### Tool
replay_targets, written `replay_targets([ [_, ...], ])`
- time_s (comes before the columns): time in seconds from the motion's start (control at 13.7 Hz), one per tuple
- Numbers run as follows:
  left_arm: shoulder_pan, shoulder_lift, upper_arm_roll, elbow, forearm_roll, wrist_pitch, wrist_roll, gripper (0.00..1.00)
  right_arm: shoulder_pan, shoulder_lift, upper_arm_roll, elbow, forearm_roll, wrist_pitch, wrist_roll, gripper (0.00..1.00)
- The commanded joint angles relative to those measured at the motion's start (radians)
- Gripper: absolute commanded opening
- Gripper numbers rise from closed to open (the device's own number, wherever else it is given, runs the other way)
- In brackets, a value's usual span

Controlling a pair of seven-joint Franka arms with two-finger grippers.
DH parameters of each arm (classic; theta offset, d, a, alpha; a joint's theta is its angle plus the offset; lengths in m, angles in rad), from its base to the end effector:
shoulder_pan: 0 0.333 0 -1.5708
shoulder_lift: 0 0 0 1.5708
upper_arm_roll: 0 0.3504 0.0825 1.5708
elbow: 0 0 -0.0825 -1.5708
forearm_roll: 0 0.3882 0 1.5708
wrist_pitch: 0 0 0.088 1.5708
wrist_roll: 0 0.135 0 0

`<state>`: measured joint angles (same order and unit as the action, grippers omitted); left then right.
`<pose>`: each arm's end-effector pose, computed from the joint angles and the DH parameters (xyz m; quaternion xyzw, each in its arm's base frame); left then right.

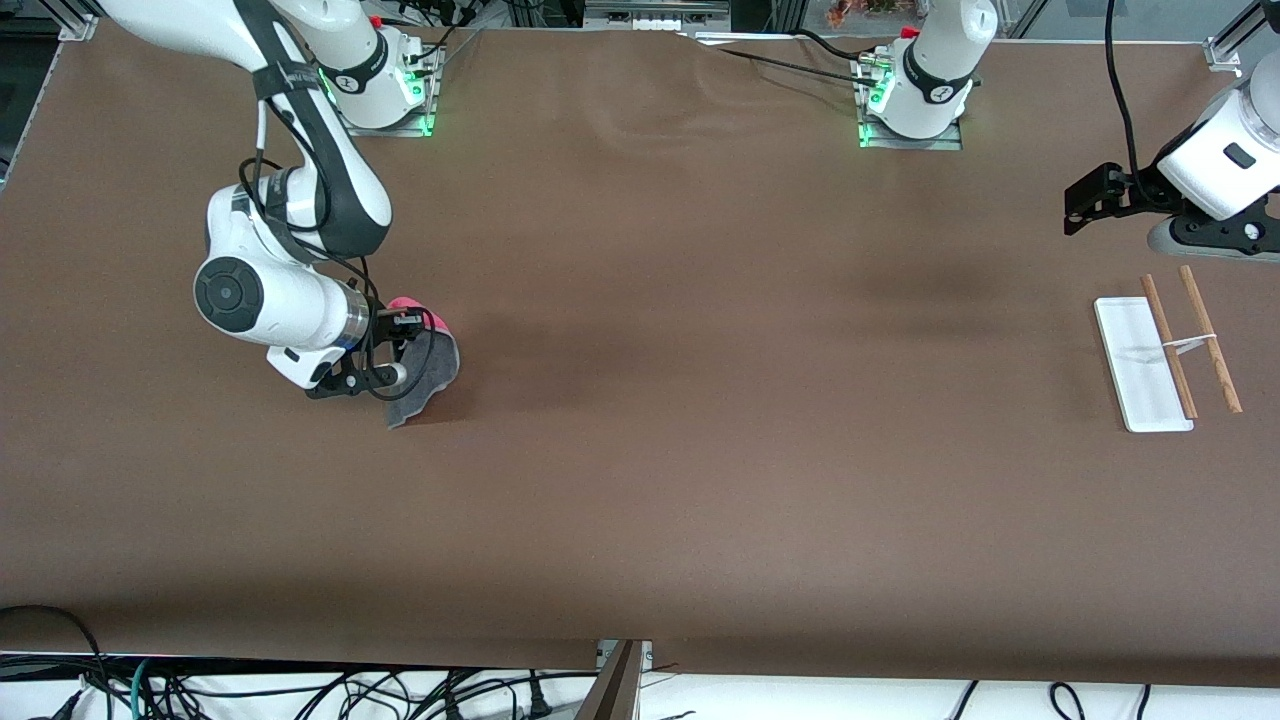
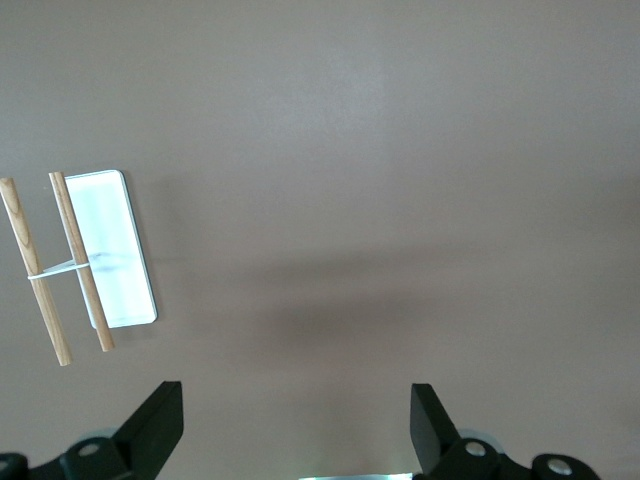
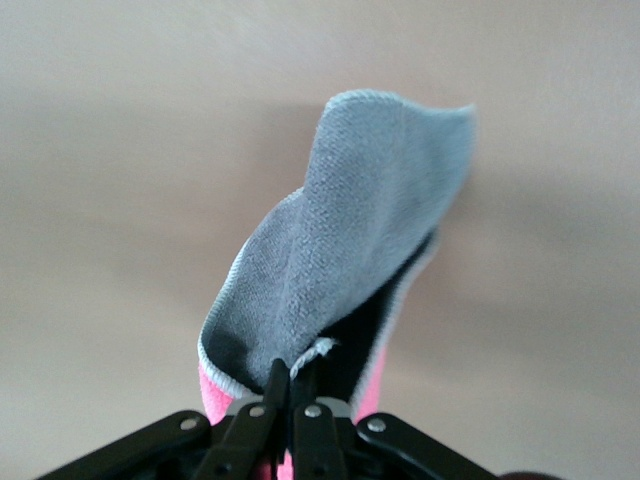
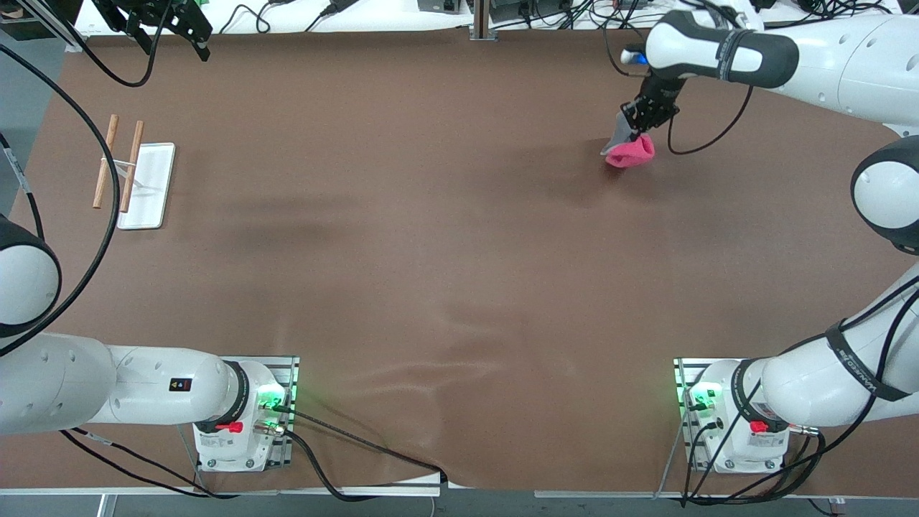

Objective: Pass towel and hang on rack
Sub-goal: 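Lift the towel with the right gripper and carry it toward the table middle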

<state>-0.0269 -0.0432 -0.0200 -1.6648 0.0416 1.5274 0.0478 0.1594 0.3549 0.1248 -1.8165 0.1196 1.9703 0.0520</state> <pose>0.5338 -0.0195 0.6068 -0.9975 0.0473 0.0471 0.0212 0.5989 0.1811 0.3343 -0.9886 -0.0848 0.1103 0.0567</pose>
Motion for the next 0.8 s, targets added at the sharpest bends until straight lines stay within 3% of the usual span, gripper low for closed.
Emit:
replay_targets([
  [0.0, -0.004, 0.0, 0.003, 0.017, 0.003, -0.018, 0.004, 1.0, 0.049, 0.009, 0.001, 0.162, 0.011, -0.156, 0.089, 0.0],
  [0.36, -0.005, 0.02, 0.003, 0.019, 0.003, -0.054, 0.004, 1.0, 0.158, 0.038, 0.003, 0.411, 0.015, -0.375, 0.262, 0.0],
  [0.51, -0.005, 0.043, 0.003, 0.019, 0.003, -0.168, 0.014, 1.0, 0.198, 0.055, 0.003, 0.483, 0.11, -0.402, 0.343, 0.0],
  [0.73, -0.002, 0.048, 0.002, 0.004, -0.015, -0.197, 0.116, 1.0, 0.242, 0.091, 0.003, 0.566, 0.286, -0.381, 0.517, 0.0],
])
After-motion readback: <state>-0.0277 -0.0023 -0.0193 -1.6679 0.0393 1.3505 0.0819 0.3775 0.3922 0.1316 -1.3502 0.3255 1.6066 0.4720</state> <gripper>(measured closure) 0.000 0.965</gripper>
